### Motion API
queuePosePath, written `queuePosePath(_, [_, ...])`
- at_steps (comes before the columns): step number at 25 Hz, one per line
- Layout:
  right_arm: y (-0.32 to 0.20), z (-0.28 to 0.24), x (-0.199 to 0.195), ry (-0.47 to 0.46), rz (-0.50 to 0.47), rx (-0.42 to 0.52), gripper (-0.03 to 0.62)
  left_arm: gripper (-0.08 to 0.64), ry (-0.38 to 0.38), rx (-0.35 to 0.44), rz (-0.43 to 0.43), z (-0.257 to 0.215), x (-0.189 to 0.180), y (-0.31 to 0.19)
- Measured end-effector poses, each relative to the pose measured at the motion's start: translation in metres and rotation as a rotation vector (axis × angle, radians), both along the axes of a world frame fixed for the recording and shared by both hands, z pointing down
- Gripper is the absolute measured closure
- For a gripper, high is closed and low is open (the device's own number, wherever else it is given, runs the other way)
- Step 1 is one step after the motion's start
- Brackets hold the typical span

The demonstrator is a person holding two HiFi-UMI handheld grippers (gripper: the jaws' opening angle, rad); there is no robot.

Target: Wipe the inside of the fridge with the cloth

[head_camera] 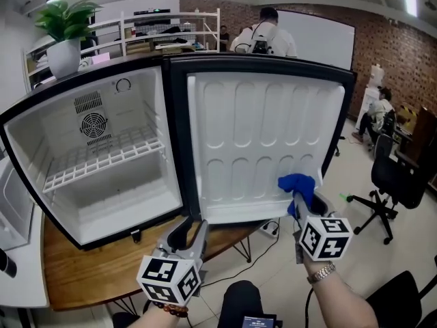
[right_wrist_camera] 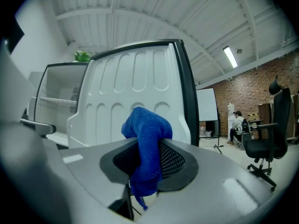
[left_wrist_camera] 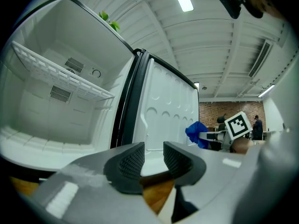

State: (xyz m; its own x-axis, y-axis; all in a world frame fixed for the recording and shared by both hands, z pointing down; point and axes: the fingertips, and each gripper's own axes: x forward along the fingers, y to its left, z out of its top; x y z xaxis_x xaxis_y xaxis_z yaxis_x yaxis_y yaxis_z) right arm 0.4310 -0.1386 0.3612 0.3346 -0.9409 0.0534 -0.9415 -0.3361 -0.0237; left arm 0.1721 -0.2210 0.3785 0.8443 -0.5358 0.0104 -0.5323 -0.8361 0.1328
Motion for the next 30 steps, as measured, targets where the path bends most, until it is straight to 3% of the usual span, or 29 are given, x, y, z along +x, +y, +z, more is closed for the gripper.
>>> queuePosePath(7, [-0.011, 0.011, -0.110, 0.044, -0.254, -0.046, 0.492, 0.423, 0.011, -0.005, -0.014, 0.001, -0.012, -0.001])
queuePosePath(13, [-0.041, 0.042, -0.168, 0.027, -0.366, -0.120, 0.492, 0.423, 0.022, -0.012, -0.032, 0.002, -0.027, 0.001])
queuePosePath(20, [-0.087, 0.056, -0.194, 0.011, -0.392, -0.160, 0.492, 0.423, 0.034, -0.017, -0.059, 0.002, -0.044, -0.001])
queuePosePath(30, [-0.121, 0.064, -0.183, -0.027, -0.347, -0.182, 0.492, 0.423, 0.030, -0.036, -0.092, 0.011, -0.060, -0.008])
